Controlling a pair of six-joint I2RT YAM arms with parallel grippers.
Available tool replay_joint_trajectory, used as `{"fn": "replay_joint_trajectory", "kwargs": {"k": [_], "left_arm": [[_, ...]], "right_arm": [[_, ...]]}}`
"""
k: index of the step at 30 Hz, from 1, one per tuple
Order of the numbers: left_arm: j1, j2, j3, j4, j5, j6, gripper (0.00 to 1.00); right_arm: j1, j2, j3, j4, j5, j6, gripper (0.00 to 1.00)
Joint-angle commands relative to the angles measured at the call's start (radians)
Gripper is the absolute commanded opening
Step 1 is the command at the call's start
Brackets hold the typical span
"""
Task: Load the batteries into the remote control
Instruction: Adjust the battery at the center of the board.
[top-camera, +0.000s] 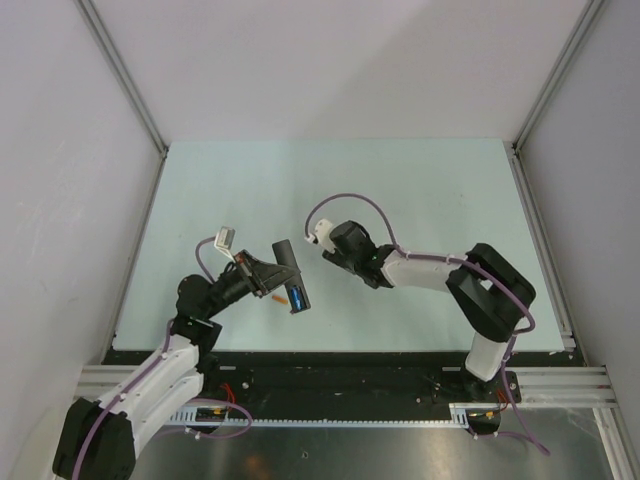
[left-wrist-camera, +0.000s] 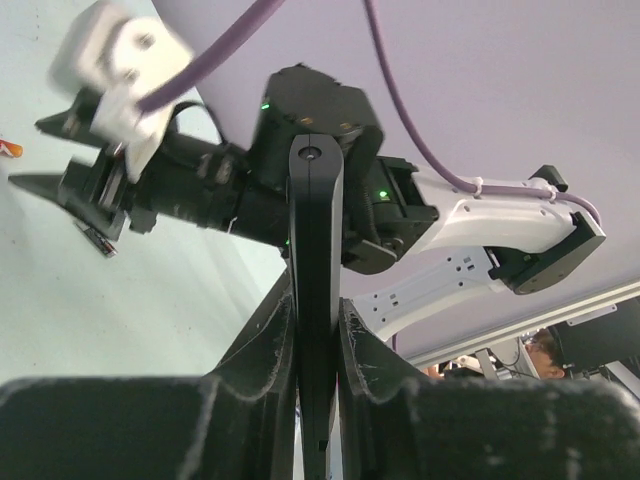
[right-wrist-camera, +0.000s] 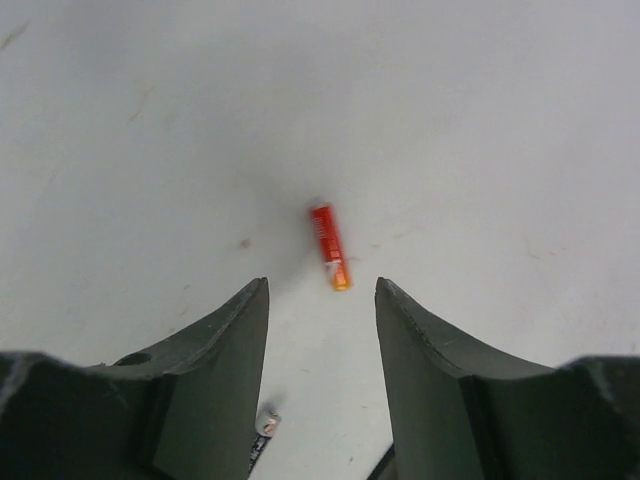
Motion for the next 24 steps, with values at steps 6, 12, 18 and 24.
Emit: {"fn": "replay_joint_trajectory", "kwargs": {"k": [6,12,18,24], "left_arm": [[-0.007,-0.024,0.003,0.036,-0.007,0.001,0.0],[-0.007,-0.018,-0.002,0.036,-0.024,-0.004,0.0],[-0.005,-0.014,-0.008,0.036,-0.026,-0.002,0.0],[-0.007,-0.016,-0.017,0.036,-0.027,-0.004,0.0]], "right_arm": [[-0.116,-0.149,0.053,0.014,0.213,0.772,0.38],[-0.123,-0.119,0.11,-0.191,0.21,1.075,0.8],[-0.078,-0.052,0.162,-0.25,0.285,1.27,0.87],[-0.051,0.079,0.287,-0.352,0.362,1.332,0.86]]}}
